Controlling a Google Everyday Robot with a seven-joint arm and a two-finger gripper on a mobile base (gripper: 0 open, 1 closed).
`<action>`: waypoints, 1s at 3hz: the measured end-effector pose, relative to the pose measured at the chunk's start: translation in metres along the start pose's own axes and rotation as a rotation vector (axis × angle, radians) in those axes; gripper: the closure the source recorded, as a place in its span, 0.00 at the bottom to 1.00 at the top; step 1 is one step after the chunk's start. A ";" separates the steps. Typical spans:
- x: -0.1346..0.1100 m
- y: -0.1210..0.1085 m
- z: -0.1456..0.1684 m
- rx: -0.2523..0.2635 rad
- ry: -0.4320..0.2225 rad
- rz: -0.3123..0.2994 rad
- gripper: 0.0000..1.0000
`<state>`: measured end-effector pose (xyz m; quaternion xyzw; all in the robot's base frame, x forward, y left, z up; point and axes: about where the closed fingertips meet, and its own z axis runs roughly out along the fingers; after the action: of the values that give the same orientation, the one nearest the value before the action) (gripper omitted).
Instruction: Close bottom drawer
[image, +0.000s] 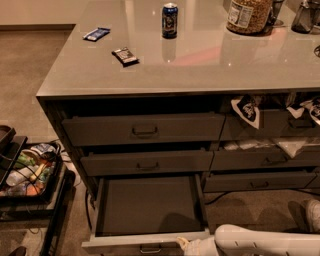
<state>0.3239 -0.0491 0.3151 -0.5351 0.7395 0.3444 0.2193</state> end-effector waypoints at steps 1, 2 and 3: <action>0.012 0.000 0.023 -0.007 0.010 0.037 0.00; 0.012 0.001 0.025 -0.009 0.009 0.039 0.00; 0.012 0.001 0.025 -0.009 0.009 0.039 0.04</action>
Offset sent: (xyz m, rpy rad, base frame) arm -0.0048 0.0087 -0.0214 -0.0074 0.0309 -0.0156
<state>0.3176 -0.0383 0.2902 -0.5233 0.7491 0.3495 0.2069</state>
